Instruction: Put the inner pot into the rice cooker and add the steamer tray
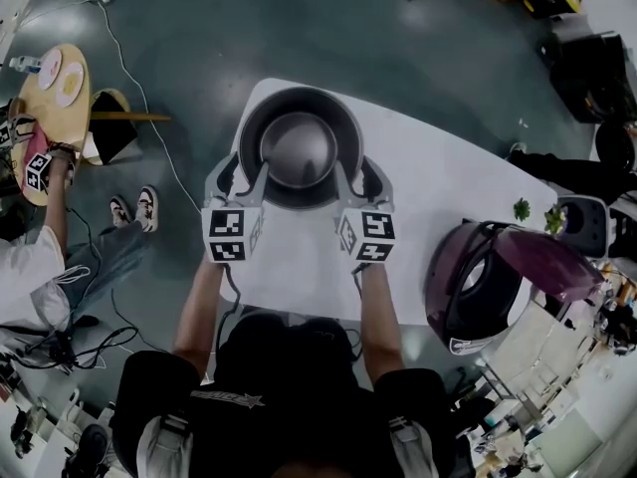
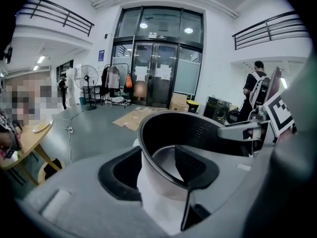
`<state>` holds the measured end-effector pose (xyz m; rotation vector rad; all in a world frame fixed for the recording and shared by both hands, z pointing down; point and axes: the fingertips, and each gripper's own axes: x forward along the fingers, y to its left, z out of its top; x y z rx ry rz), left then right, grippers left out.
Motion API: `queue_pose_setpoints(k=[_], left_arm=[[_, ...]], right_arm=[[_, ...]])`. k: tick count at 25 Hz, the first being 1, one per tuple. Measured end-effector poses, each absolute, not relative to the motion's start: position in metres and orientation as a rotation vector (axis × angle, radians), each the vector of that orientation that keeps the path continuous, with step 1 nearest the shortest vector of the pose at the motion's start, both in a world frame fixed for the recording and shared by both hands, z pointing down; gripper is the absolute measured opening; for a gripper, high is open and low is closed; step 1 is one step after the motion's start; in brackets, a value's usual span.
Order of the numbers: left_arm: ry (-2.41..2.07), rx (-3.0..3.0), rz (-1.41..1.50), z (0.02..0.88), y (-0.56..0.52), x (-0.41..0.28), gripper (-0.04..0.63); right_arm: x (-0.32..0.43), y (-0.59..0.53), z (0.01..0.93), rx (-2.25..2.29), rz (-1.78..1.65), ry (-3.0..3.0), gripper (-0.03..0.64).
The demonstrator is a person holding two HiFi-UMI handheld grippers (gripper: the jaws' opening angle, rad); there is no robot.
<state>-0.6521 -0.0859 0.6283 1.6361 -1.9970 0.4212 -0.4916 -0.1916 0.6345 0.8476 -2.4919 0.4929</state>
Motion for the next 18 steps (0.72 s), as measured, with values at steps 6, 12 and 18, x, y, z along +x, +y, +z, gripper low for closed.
queue_pose_setpoints(k=[6, 12, 18], left_arm=[[-2.01, 1.657, 0.417, 0.612, -0.083, -0.642, 0.219], [-2.036, 1.706, 0.411, 0.586, -0.078, -0.627, 0.216], [-2.061, 1.781, 0.415, 0.543, -0.082, -0.593, 0.213]], right_arm=[[-0.479, -0.189, 0.618, 0.884, 0.47, -2.504, 0.158], [-0.461, -0.181, 0.589, 0.946, 0.431, -2.545, 0.152], [-0.422, -0.178, 0.543, 1.037, 0.38, -2.58, 0.147]])
